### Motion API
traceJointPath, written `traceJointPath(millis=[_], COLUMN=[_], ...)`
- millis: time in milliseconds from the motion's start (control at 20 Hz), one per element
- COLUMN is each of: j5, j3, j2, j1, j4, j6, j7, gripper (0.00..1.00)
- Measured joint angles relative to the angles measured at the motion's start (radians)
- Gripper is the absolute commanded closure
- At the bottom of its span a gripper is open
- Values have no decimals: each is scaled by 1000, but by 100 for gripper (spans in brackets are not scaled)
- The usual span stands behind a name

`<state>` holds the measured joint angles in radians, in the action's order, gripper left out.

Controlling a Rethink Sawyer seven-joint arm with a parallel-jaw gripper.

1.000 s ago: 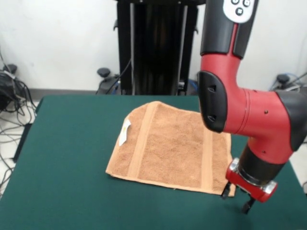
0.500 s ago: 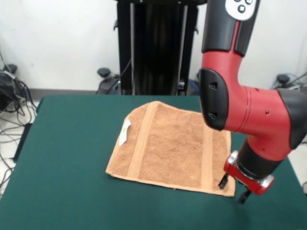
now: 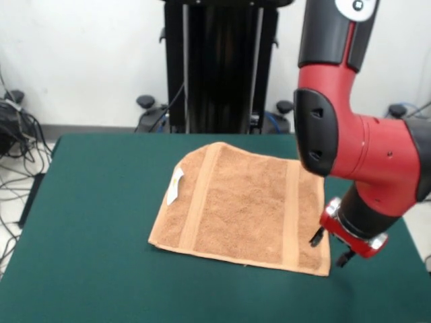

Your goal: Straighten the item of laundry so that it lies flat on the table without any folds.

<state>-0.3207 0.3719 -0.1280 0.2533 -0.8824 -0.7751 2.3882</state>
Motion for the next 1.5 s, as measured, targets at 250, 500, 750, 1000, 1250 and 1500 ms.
traceJointPath(millis=[250, 500, 750, 1000, 1250, 1500], j5=[-19, -28, -34, -45, -56, -61], j3=[21, 60, 95, 117, 133, 152], j2=[-43, -90, -122, -139, -150, -163], j1=[11, 13, 16, 19, 19, 22], j4=[23, 88, 148, 175, 193, 211], j6=[0, -36, -94, -119, -136, -142], j7=[7, 15, 15, 15, 15, 15], gripper=[0, 0, 0, 0, 0, 0])
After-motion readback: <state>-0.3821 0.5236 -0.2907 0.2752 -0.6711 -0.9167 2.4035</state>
